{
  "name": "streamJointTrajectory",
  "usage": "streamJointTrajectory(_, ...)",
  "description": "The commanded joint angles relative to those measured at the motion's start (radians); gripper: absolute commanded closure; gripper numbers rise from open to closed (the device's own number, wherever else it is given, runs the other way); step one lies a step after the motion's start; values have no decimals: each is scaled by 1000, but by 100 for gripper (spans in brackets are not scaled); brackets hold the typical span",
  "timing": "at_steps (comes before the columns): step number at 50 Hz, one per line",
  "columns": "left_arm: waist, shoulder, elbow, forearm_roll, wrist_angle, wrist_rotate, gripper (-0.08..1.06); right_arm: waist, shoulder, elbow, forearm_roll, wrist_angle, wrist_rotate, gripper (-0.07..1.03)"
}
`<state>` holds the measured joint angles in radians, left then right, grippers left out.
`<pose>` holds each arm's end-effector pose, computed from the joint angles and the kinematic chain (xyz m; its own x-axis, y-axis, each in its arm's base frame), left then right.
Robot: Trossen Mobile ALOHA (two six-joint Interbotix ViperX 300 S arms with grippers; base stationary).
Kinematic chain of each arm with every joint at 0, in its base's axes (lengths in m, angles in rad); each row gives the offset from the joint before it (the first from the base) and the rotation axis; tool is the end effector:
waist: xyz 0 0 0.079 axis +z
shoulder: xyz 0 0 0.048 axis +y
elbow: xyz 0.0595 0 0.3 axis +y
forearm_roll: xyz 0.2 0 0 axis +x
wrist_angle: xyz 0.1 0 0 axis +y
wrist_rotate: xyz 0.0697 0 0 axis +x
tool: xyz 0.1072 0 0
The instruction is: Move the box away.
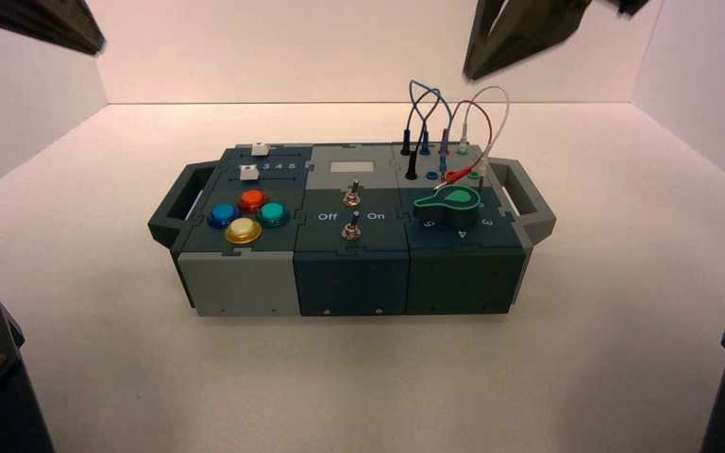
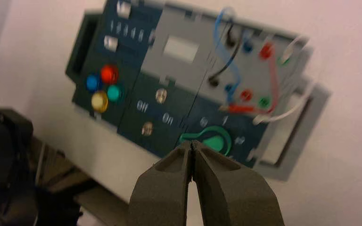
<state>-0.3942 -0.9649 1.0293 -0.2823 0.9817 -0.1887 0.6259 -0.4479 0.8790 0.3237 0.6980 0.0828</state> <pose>0.1465 -0.1053 0.1802 0.3755 -0.4071 -0.8326 0.1853 0.9132 -0.3629 0.2012 0.1900 0.1433 0.2380 0.4243 -0.8737 -0.3749 0.8700 0.3203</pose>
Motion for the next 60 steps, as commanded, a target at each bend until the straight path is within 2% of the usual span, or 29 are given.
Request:
streamJointTrajectory(1, -49, 52, -11, -5, -37, -21, 101, 44, 28, 2, 25, -12, 14, 98)
streamJointTrajectory(8, -129, 133, -9, -5, -86, -48, 101, 97, 75, 20, 49, -29, 28, 98)
streamJointTrajectory(10, -181, 183, -9, -5, -109, -64, 101, 115, 89, 28, 61, -35, 32, 98)
streamJointTrajectory(15, -218, 215, -5, -5, -130, -78, 101, 127, 101, 35, 74, -41, 35, 98)
streamJointTrajectory(17, -247, 244, -3, -5, -149, -91, 101, 137, 110, 41, 84, -46, 35, 98)
streamJointTrajectory(18, -295, 290, 6, -5, -172, -117, 101, 152, 118, 57, 103, -48, 35, 98)
streamJointTrajectory(21, -322, 313, 11, -5, -184, -126, 101, 152, 120, 71, 107, -48, 35, 98)
streamJointTrajectory(44, -428, 448, 48, -5, -235, -146, 101, 152, 146, 135, 137, -64, 43, 98)
streamJointTrajectory(60, -448, 546, 51, 2, -272, -138, 101, 152, 189, 156, 138, -100, 43, 98)
